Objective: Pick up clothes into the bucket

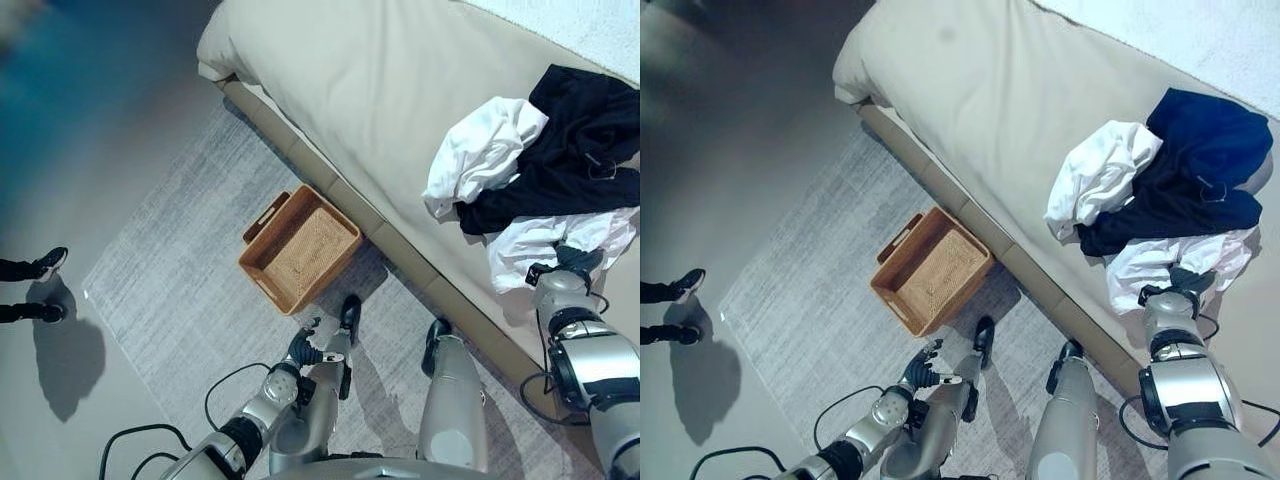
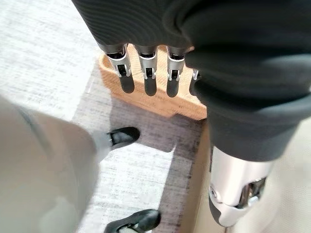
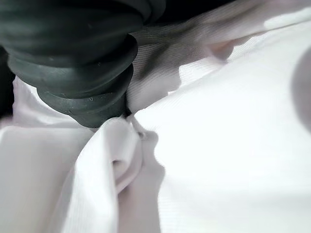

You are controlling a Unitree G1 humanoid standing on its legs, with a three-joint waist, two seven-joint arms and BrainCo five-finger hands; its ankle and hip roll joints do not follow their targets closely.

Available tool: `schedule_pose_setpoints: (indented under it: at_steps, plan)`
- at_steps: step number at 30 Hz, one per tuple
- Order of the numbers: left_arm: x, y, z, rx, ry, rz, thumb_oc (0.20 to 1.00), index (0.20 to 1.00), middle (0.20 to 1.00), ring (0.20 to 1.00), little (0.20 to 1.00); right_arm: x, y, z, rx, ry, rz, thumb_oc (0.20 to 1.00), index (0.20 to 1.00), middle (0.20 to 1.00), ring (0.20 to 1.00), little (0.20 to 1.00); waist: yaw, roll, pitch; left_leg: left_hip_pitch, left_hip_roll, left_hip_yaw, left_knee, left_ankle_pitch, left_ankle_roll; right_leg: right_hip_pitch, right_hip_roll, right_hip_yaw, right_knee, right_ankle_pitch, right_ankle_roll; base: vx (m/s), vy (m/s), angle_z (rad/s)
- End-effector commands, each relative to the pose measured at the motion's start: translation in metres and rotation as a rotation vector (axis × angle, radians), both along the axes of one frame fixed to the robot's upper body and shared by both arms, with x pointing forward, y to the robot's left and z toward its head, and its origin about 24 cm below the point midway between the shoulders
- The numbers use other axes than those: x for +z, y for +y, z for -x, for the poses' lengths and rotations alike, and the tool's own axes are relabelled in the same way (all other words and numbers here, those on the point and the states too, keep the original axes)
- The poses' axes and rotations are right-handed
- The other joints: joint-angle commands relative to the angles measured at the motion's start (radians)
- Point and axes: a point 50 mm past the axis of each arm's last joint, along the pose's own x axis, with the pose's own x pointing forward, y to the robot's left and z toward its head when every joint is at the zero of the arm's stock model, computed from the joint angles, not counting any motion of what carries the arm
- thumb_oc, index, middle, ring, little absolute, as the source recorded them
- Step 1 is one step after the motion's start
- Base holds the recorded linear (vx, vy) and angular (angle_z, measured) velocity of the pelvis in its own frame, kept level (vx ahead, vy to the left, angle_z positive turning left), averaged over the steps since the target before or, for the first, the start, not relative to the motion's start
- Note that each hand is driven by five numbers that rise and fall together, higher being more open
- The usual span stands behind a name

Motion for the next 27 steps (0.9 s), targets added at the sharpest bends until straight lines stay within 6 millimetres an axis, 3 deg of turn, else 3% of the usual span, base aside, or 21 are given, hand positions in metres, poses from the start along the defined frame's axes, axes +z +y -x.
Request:
schedule_pose_setpoints:
  at_steps: [1,7,14,17,19,20,27]
  plan:
    - [0.000,0.012,-0.005,0.019,-0.017,-0.042,1.000,1.000,1.000,1.000,1.000,0.012,0.006,-0.010,0.025,-0.112,-0.023,0.200,0.200,0.200,0.200,0.200,0.004,-0.078,-0.022,0.069,-0.060,0.023,-0.031,-0.073,0.049,0.110,-0.038,0.062,-0.216,0.156,0.068,0.02,0.045,-0.26]
    - [-0.014,0.039,0.008,0.108,0.058,-0.102,1.000,1.000,1.000,1.000,1.000,0.013,-0.001,-0.002,-0.042,-0.184,-0.042,0.200,0.200,0.200,0.200,0.200,-0.013,-0.133,-0.065,0.102,-0.039,0.082,-0.021,-0.102,0.053,0.162,0.003,0.111,-0.327,0.218,0.086,0.02,0.044,-0.35]
    - [-0.030,0.071,0.033,0.208,0.166,-0.155,1.000,1.000,1.000,1.000,1.000,0.043,-0.029,0.010,-0.116,-0.287,0.049,0.200,0.200,0.200,0.200,0.200,-0.034,-0.210,-0.135,0.159,-0.016,0.154,-0.009,-0.143,0.055,0.259,0.052,0.155,-0.461,0.270,0.109,0.04,0.029,-0.36]
    - [-0.034,0.081,0.041,0.258,0.191,-0.150,1.000,1.000,1.000,1.000,1.000,0.066,-0.037,0.011,-0.136,-0.361,0.111,0.200,0.200,0.200,0.200,0.200,-0.042,-0.238,-0.166,0.183,-0.006,0.191,-0.001,-0.160,0.054,0.290,0.067,0.177,-0.514,0.295,0.117,0.06,0.014,-0.50]
    - [-0.034,0.086,0.045,0.297,0.197,-0.137,1.000,1.000,1.000,1.000,1.000,0.094,-0.034,0.007,-0.121,-0.456,0.201,0.200,0.200,0.200,0.200,0.200,-0.043,-0.259,-0.200,0.209,0.005,0.229,-0.003,-0.173,0.051,0.318,0.081,0.197,-0.567,0.316,0.122,0.07,-0.005,-0.40]
    - [-0.034,0.086,0.045,0.297,0.198,-0.137,1.000,1.000,1.000,1.000,1.000,0.093,-0.033,0.007,-0.122,-0.455,0.202,0.200,0.200,0.200,0.200,0.200,-0.041,-0.260,-0.200,0.211,0.006,0.231,-0.003,-0.174,0.051,0.321,0.082,0.199,-0.571,0.318,0.122,0.06,-0.012,-0.40]
    - [-0.023,0.084,0.033,0.296,0.122,-0.093,1.000,1.000,1.000,1.000,1.000,0.142,-0.024,0.011,-0.062,-0.596,0.410,0.200,0.200,0.200,0.200,0.200,-0.040,-0.278,-0.266,0.281,0.021,0.260,0.010,-0.205,0.049,0.396,0.095,0.202,-0.578,0.296,0.120,0.09,-0.027,-0.24]
